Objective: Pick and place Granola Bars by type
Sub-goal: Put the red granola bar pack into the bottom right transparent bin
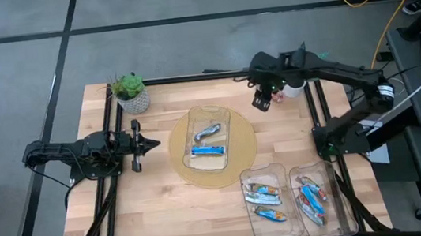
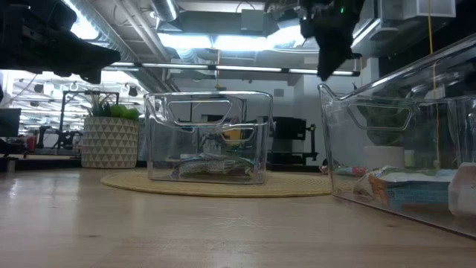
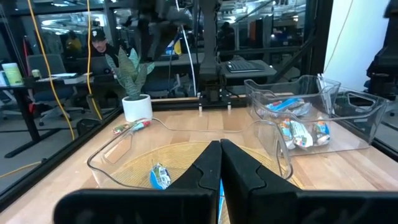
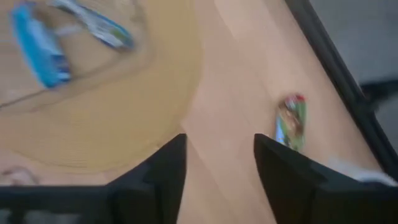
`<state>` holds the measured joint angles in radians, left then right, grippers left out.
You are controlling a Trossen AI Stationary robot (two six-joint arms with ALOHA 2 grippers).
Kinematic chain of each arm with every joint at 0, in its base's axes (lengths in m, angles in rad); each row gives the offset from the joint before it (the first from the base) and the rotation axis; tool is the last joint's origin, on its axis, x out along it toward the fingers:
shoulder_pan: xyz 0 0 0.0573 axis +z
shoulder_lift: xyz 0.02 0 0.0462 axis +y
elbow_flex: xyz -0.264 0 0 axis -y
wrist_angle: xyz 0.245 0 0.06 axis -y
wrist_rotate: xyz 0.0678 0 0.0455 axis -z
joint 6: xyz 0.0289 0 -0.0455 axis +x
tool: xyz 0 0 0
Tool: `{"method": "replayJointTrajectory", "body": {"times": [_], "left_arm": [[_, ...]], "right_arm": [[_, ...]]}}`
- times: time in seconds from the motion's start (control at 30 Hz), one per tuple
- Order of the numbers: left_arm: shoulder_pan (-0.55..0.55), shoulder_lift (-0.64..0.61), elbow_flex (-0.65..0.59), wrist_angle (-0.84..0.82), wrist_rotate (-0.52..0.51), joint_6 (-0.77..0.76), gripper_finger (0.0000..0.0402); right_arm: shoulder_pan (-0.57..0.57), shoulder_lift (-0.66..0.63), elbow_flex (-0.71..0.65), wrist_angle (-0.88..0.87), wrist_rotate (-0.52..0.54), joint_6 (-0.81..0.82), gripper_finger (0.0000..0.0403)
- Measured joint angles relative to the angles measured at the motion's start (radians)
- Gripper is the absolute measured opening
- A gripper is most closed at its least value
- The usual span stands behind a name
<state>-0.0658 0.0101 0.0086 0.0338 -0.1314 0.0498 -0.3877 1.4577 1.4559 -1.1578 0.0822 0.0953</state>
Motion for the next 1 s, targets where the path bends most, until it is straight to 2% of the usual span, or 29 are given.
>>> {"method": "replayJointTrajectory", "body": {"times": [0.1,0.27,0.4,0.63,1.0], "left_arm": [[0.0,0.0,0.0,0.0,0.0,-0.001,0.0002],[0.0,0.0,0.0,0.0,0.0,-0.002,0.0002],[0.0,0.0,0.0,0.0,0.0,-0.002,0.0002],[0.0,0.0,0.0,0.0,0.0,-0.002,0.0002],[0.0,0.0,0.0,0.0,-0.001,-0.002,0.0002]], "right_arm": [[-0.056,0.036,-0.002,-0.043,0.012,0.043,0.022],[-0.131,0.092,-0.063,-0.086,0.178,0.199,0.0299],[-0.177,0.12,-0.146,-0.012,0.183,0.211,0.0336],[-0.197,0.188,-0.251,0.061,0.179,0.242,0.0342],[-0.199,0.289,-0.267,0.112,0.179,0.359,0.0339]]}}
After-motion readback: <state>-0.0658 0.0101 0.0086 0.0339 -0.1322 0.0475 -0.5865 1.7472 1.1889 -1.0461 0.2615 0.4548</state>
